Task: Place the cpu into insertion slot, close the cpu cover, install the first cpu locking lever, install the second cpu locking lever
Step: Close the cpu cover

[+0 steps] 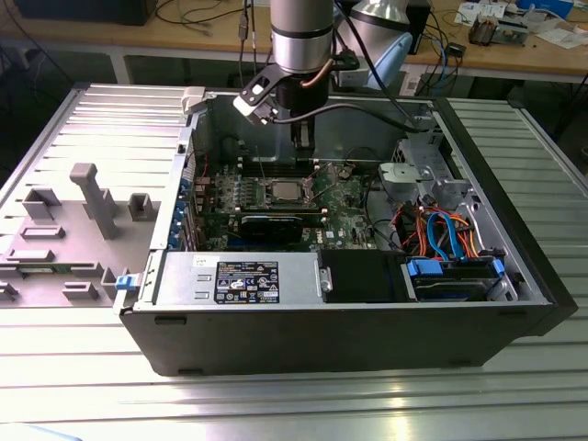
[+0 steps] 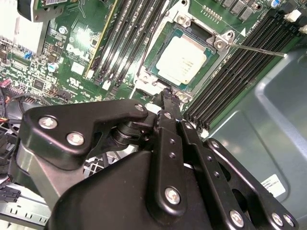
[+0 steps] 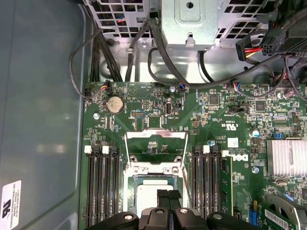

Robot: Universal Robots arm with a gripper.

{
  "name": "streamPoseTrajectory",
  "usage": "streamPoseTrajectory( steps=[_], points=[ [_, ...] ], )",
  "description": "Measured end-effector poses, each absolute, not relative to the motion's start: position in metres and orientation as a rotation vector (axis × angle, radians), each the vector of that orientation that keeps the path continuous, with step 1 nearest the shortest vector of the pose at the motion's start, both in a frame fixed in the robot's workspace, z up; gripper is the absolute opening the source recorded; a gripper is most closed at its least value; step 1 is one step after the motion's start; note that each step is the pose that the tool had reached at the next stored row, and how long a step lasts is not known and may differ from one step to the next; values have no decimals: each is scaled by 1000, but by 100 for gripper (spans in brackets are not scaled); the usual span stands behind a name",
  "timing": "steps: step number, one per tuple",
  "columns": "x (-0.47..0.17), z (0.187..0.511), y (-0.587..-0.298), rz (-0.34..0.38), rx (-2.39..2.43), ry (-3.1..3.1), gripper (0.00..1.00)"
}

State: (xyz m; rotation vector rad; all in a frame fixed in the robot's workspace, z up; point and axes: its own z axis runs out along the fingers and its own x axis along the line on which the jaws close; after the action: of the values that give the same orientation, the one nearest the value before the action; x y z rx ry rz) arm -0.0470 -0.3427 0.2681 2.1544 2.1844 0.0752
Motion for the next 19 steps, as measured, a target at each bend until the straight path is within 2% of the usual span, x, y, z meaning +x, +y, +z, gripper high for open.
streamPoseTrajectory(
  steps=[19],
  points=[
    [-37,276,-343,72,2156,2186,11]
  ],
)
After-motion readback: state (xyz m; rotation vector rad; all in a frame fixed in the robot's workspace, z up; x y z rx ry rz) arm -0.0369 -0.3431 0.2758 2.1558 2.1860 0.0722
